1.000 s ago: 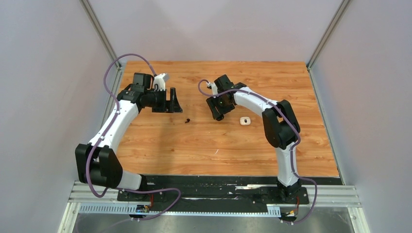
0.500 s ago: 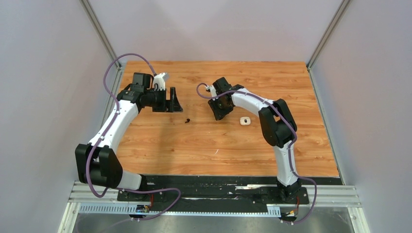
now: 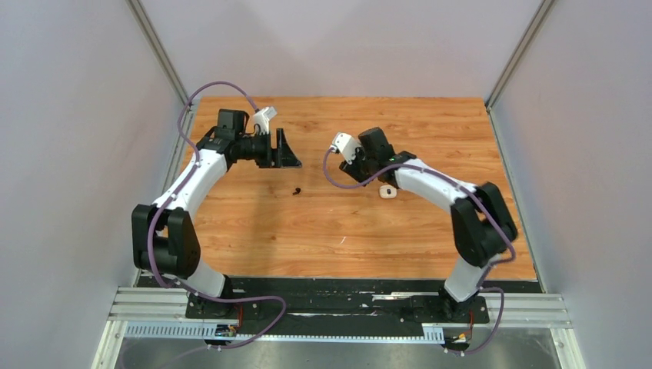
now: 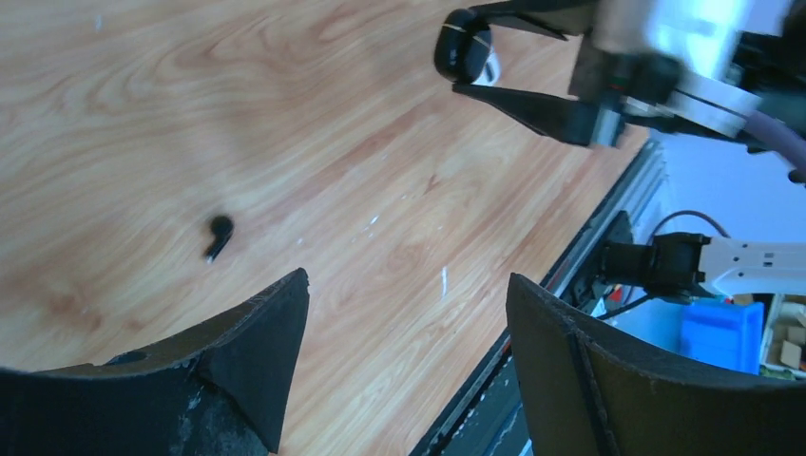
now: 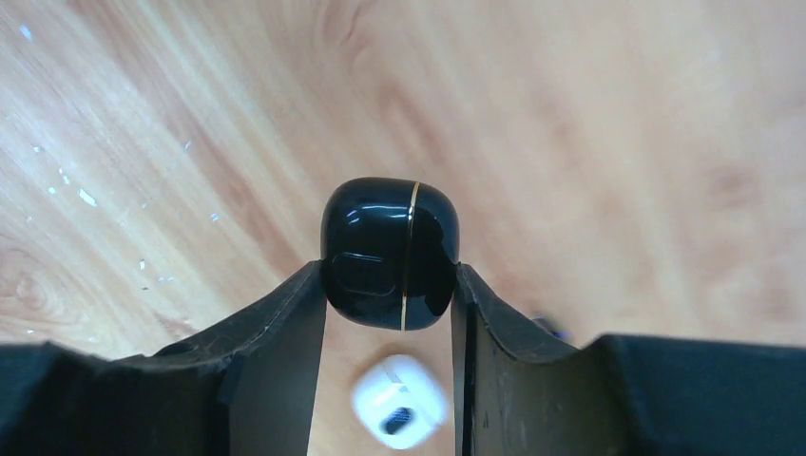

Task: Insert the wireless bluetooth earbuds into the charging case
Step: Pick up the charging case from the center of the board, then pass from the right arm to the left

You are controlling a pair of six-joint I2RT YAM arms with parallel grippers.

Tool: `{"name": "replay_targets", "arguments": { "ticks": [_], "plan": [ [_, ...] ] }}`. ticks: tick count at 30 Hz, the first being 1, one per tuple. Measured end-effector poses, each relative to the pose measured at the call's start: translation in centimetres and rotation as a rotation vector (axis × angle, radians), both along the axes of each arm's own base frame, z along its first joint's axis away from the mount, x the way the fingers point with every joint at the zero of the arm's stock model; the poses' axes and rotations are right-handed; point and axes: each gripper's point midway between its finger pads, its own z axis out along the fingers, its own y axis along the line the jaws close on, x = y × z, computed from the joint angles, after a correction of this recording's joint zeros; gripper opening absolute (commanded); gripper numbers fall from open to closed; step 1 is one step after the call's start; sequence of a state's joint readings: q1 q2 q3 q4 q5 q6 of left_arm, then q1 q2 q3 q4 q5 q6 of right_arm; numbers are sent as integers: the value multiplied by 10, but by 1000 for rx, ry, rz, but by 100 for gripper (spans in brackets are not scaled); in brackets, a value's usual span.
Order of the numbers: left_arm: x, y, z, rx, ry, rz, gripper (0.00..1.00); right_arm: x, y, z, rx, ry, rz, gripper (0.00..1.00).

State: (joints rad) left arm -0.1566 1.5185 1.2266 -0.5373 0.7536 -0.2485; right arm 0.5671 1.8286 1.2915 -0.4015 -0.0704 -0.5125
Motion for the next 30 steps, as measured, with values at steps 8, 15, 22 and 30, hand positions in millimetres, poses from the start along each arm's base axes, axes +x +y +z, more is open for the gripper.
{"name": "replay_targets", "arguments": {
  "ticks": [8,15,22,30],
  "plan": [
    [18,-42,42,-166,-202,-131,75,15,25,175,184,-651,188,0],
    [7,-76,97,-224,-463,-231,72,-19,52,203,200,-872,338,0],
    [9,-86,112,-221,-535,-230,70,-23,59,210,195,-936,370,0],
    [22,-94,114,-186,-555,-214,65,-22,59,218,236,-931,334,0]
  ]
}}
